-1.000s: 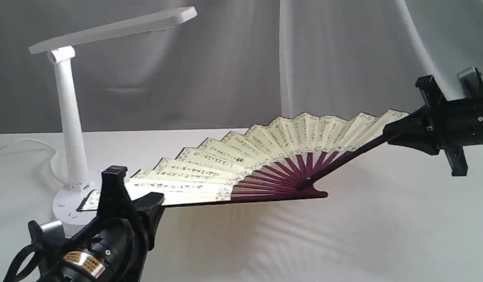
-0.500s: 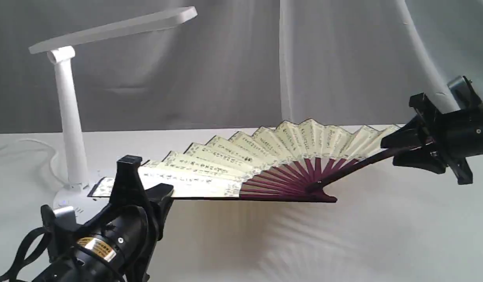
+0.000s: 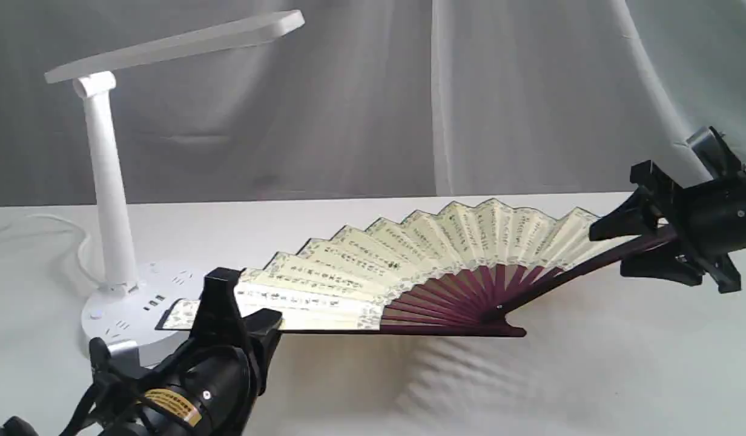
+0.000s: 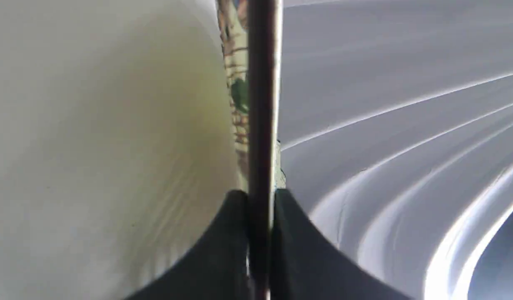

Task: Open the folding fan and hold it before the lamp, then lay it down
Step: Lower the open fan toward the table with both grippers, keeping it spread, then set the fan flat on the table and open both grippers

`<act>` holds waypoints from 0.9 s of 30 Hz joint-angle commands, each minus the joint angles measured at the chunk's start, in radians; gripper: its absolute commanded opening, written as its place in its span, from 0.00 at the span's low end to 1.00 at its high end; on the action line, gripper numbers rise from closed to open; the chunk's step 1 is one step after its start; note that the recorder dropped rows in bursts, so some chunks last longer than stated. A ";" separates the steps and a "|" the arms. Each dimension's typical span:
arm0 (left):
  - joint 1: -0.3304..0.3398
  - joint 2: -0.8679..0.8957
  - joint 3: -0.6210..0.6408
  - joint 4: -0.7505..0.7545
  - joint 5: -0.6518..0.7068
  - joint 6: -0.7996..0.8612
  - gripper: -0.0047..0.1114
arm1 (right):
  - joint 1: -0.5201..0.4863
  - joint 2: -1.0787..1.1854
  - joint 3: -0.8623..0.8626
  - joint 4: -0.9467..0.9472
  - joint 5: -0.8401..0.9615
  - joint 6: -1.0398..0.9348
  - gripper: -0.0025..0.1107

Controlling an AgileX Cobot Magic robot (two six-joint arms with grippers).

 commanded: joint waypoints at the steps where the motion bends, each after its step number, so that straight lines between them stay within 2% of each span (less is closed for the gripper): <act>1: 0.000 0.021 -0.003 0.027 -0.072 -0.037 0.04 | 0.000 -0.004 0.001 -0.038 -0.035 0.000 0.51; 5: 0.000 0.021 -0.003 -0.012 -0.063 -0.040 0.04 | 0.000 -0.004 0.001 -0.061 -0.060 0.018 0.52; 11: 0.000 0.021 -0.005 -0.034 -0.045 -0.040 0.04 | 0.000 -0.004 0.001 -0.061 -0.063 0.018 0.60; 21: 0.000 0.024 -0.085 -0.034 0.165 0.069 0.04 | 0.000 -0.004 0.001 -0.065 -0.063 0.018 0.60; 27: 0.000 0.072 -0.085 -0.034 0.153 0.047 0.04 | 0.000 -0.004 0.001 -0.067 -0.063 0.018 0.60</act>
